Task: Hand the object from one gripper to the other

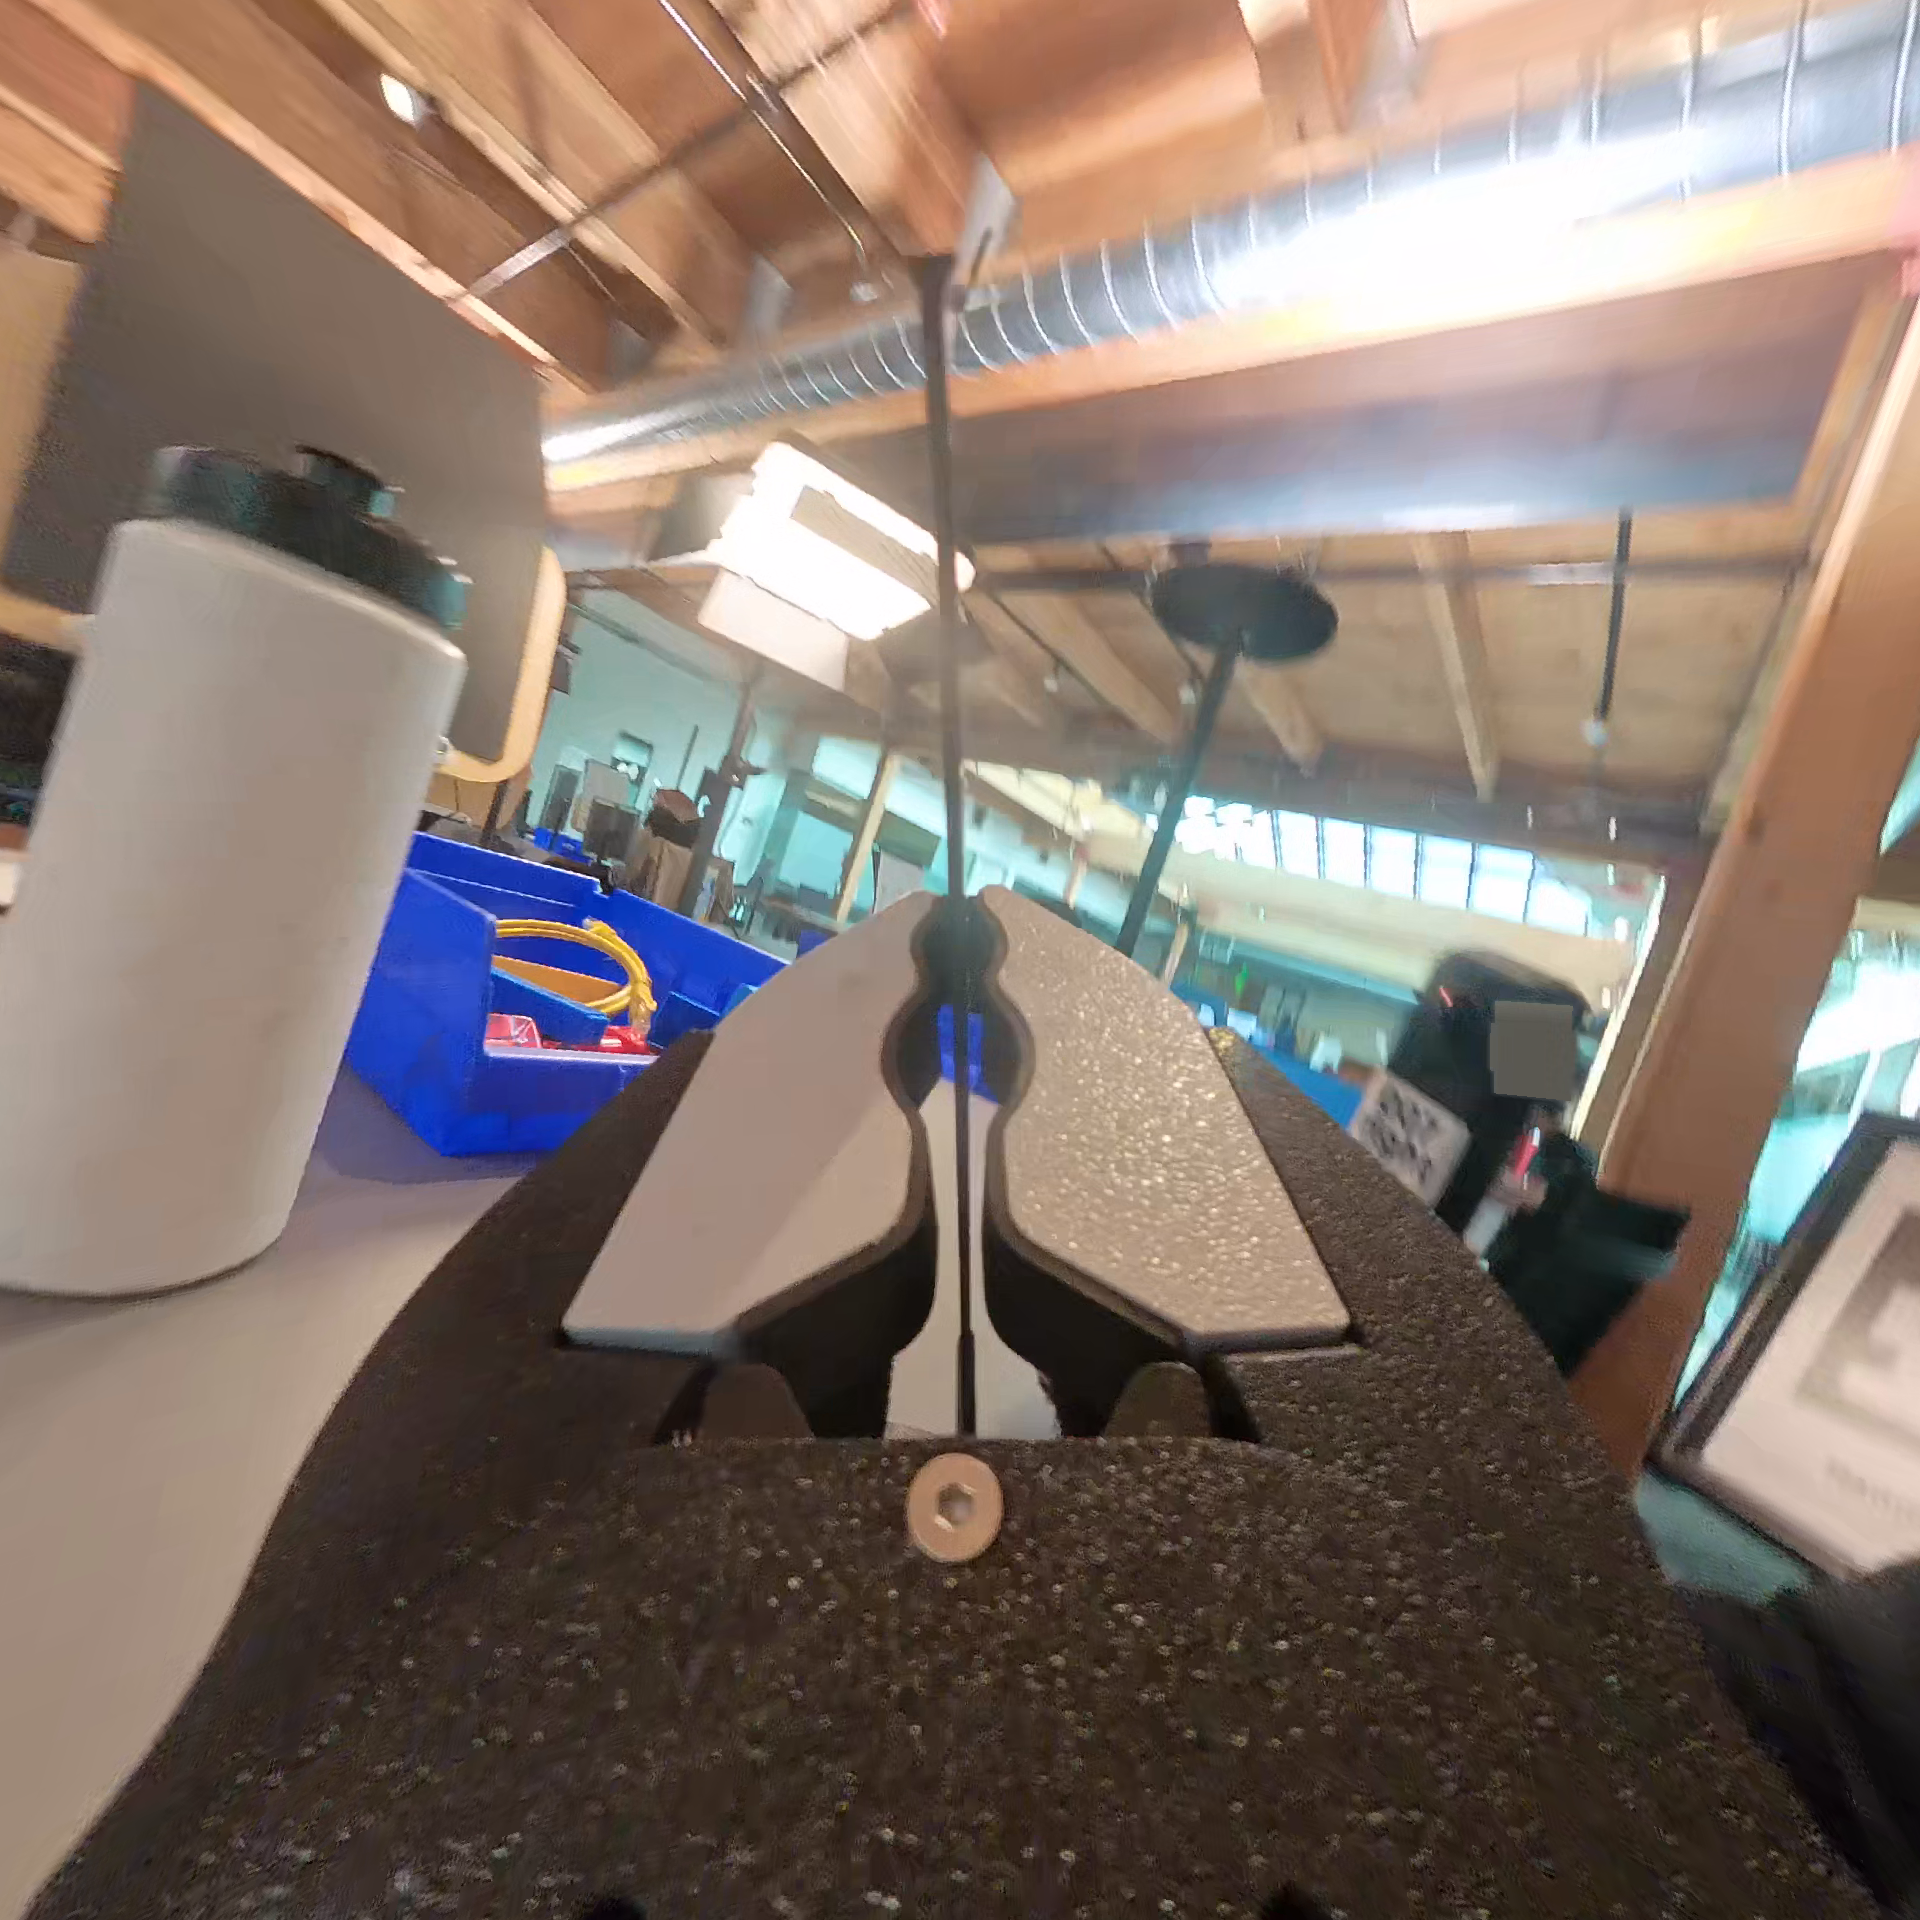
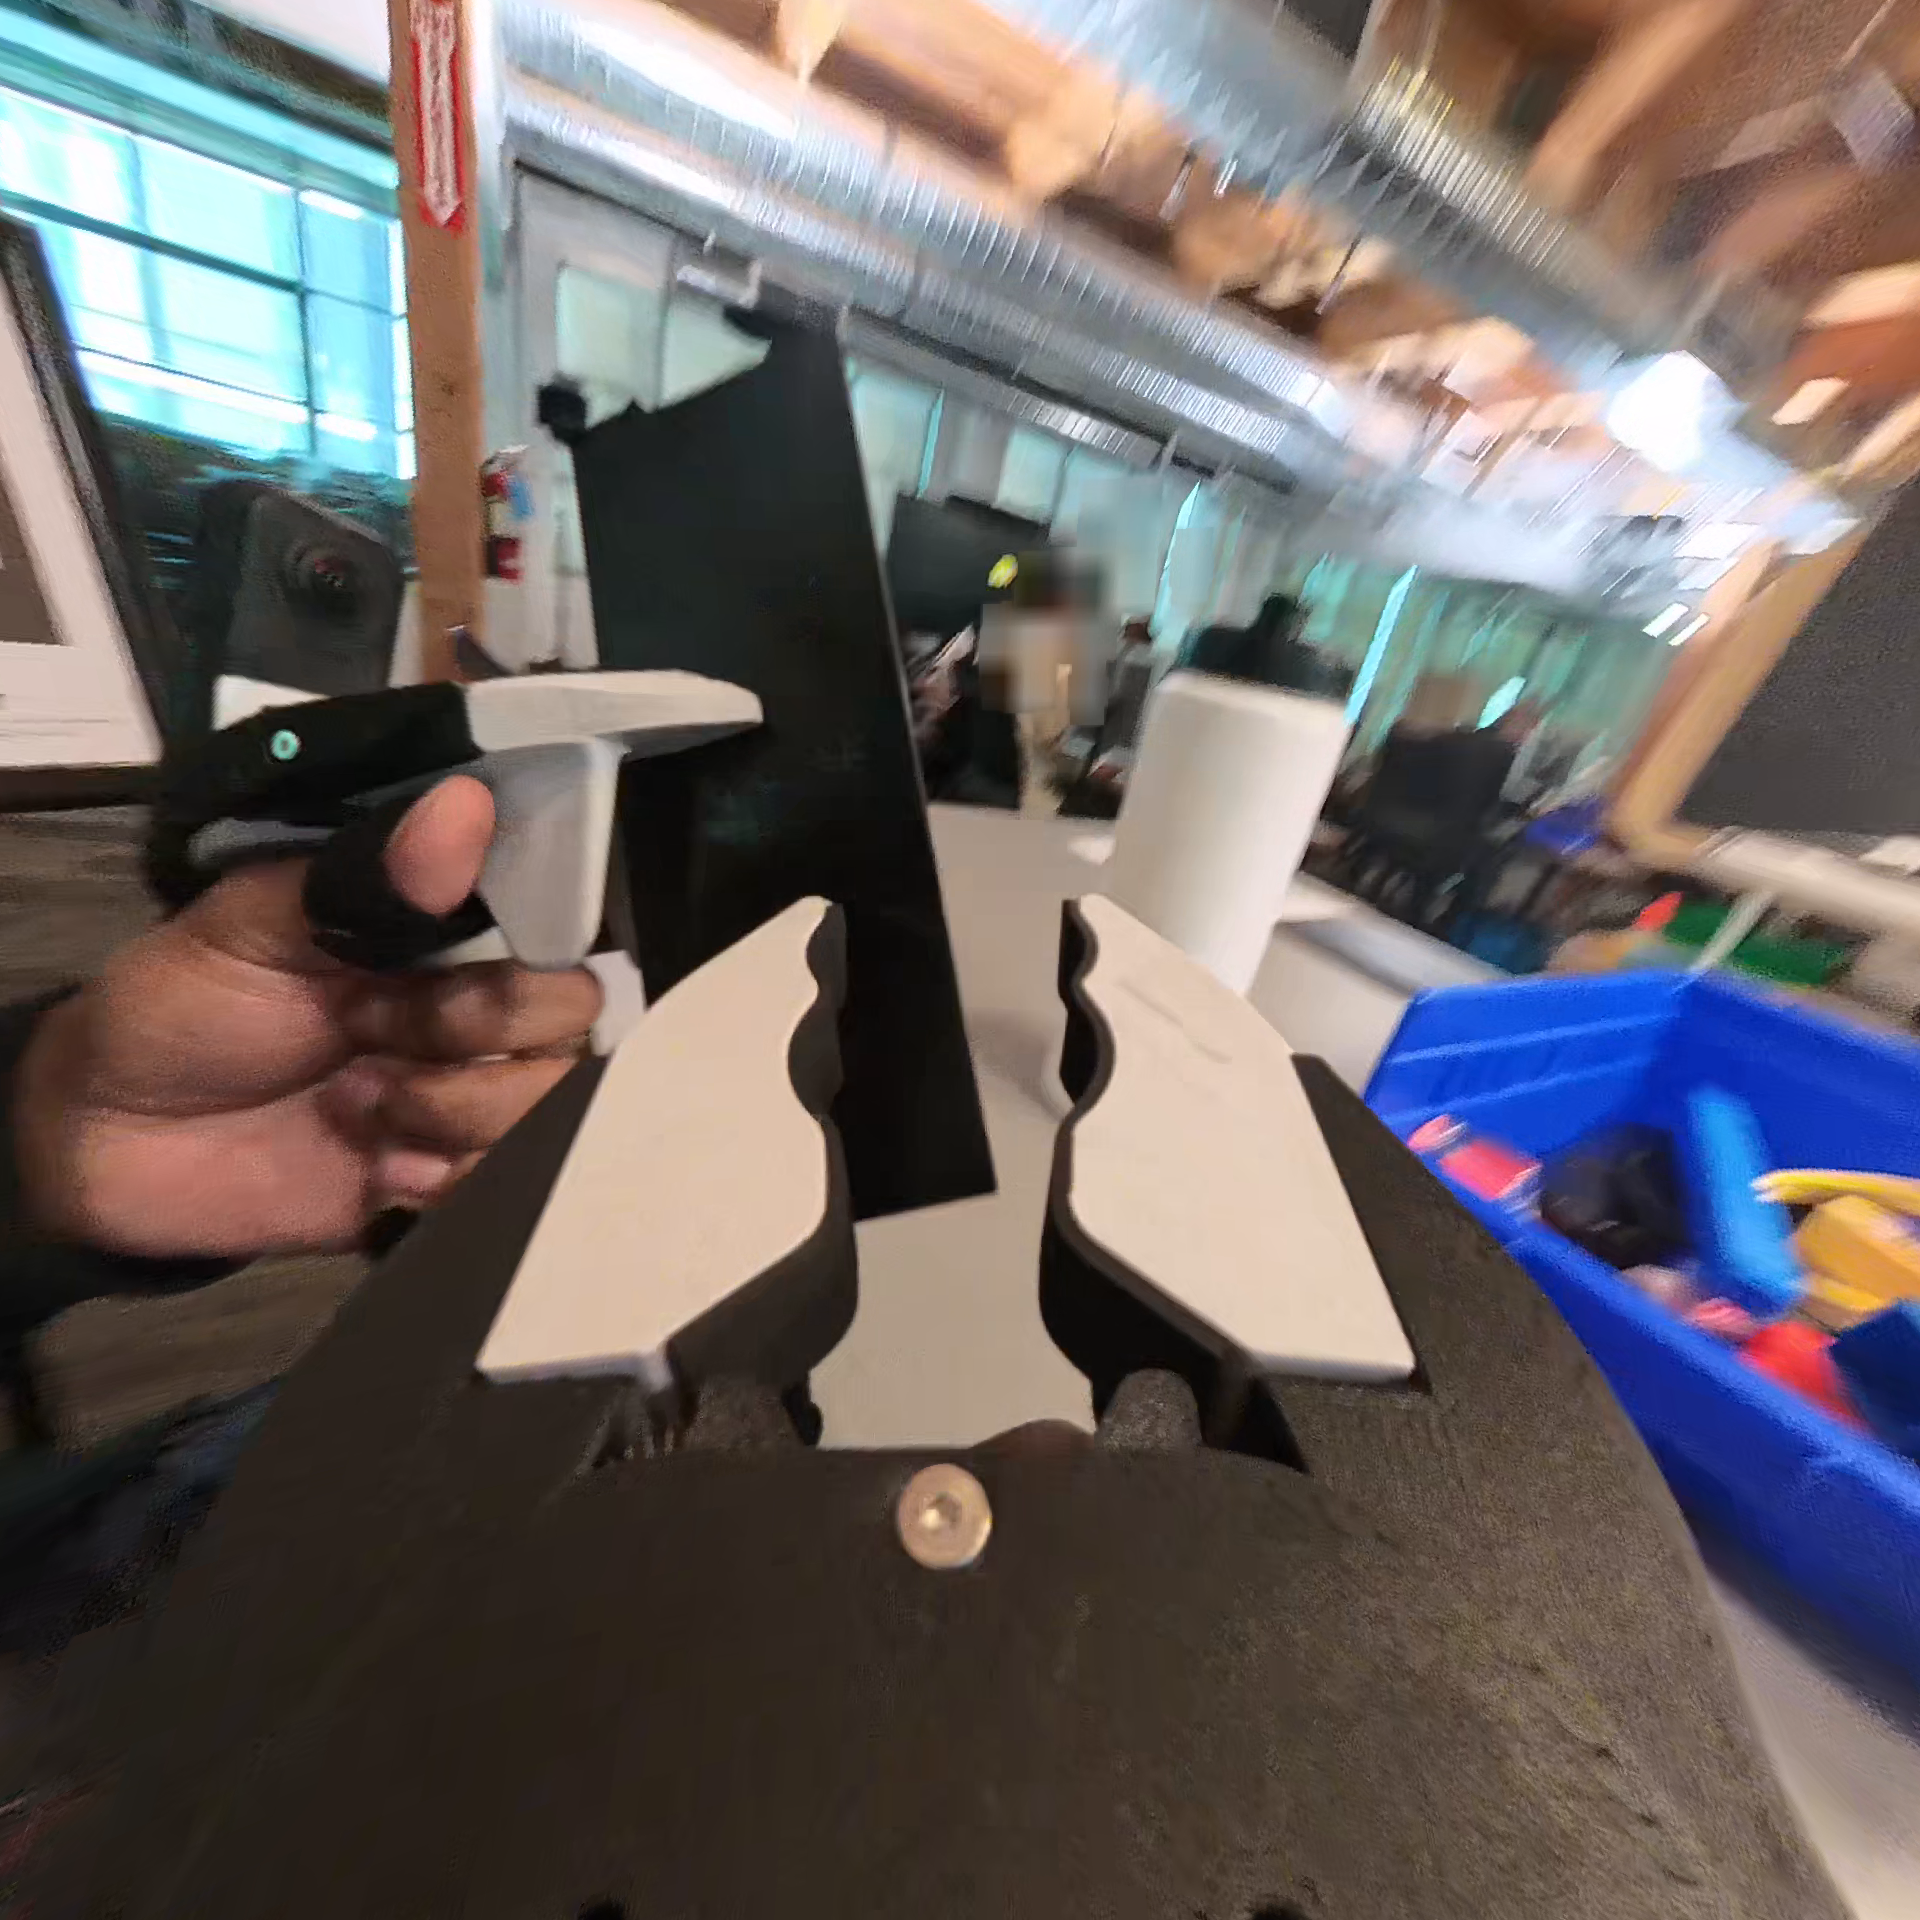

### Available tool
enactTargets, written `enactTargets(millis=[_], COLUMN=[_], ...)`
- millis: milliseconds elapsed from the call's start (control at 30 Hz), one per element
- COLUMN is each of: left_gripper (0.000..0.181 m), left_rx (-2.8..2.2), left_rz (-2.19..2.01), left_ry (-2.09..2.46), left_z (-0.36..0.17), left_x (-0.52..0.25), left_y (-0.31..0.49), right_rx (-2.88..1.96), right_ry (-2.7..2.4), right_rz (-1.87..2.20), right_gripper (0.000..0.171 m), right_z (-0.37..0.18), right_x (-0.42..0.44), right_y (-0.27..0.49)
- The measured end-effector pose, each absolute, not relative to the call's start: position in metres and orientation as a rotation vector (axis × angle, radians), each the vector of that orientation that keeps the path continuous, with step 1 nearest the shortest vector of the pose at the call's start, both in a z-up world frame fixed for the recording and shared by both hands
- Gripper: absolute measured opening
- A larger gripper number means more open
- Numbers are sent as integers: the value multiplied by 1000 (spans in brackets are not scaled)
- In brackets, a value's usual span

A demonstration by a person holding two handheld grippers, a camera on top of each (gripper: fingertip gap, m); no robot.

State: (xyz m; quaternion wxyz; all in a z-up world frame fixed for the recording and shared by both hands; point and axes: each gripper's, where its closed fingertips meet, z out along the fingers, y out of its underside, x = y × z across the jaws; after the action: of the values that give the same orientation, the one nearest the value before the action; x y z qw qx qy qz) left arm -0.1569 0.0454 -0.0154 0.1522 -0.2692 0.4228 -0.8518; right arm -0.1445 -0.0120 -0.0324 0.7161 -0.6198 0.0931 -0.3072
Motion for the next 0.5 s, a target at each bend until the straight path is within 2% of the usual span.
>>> enactTargets(millis=[200, 500], left_gripper=[2, 2], left_rx=[-950, -891], left_rz=[-2780, -2968], left_ry=[954, 857], left_z=[-22, -24], left_x=[-149, -157], left_y=[65, 67], right_rx=[-1291, -1282], right_ry=[-31, -116], right_rz=[-1276, -1580], right_gripper=[48, 49], right_z=[-27, -34], right_x=[-153, -169], right_y=[-27, -37])
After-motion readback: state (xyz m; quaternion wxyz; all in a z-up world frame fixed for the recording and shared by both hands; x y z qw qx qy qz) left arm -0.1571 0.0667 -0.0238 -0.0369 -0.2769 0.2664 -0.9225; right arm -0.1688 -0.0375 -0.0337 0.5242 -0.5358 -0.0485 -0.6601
